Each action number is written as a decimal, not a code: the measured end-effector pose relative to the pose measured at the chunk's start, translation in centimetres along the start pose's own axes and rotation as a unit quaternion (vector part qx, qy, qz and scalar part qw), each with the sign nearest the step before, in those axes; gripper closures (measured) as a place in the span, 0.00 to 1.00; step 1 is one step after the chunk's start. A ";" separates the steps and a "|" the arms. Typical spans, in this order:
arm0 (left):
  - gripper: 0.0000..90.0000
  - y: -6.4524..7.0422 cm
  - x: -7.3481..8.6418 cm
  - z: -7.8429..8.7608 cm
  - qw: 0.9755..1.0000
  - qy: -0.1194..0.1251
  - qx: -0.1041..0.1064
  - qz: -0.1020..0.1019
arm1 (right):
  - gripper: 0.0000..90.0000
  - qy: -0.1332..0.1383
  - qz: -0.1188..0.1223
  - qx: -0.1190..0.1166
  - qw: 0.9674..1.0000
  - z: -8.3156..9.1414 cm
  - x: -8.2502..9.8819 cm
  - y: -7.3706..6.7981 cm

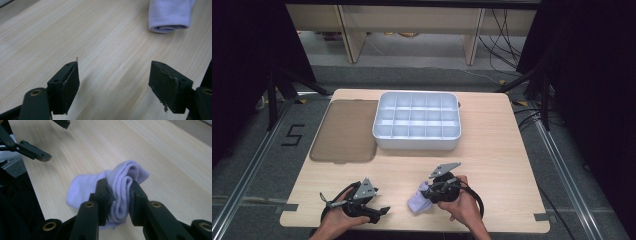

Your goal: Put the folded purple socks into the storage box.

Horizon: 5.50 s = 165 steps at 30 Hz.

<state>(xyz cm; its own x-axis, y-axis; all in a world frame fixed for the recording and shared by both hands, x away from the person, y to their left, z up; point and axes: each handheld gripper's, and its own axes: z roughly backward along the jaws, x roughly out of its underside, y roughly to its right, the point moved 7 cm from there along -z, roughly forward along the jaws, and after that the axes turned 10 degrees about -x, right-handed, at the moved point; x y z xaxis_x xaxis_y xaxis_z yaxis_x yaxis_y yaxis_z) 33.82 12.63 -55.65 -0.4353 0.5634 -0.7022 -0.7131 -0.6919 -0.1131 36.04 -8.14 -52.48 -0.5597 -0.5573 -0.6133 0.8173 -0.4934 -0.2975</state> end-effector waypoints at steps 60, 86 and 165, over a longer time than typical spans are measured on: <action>0.22 -0.3 -0.2 0.2 1.000 0.008 0.007 0.010 | 0.81 -0.004 0.016 0.117 0.993 10.2 -6.3 5.2; 0.22 0.1 -0.3 0.3 1.000 0.016 0.011 0.018 | 0.81 -0.002 -0.002 0.169 0.986 12.2 -12.0 9.9; 0.22 0.4 0.1 0.1 1.000 0.004 0.012 0.003 | 0.64 -0.095 -0.039 0.235 0.966 3.8 -10.9 18.4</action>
<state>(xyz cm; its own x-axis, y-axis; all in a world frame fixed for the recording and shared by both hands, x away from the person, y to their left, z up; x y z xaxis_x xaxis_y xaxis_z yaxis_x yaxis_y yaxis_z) 33.44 12.42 -55.74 -0.4346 0.5562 -0.7084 -0.7238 -0.6838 -0.0928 56.70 -13.69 -48.54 -0.6686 -0.5972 -0.4431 0.6442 -0.7628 0.0562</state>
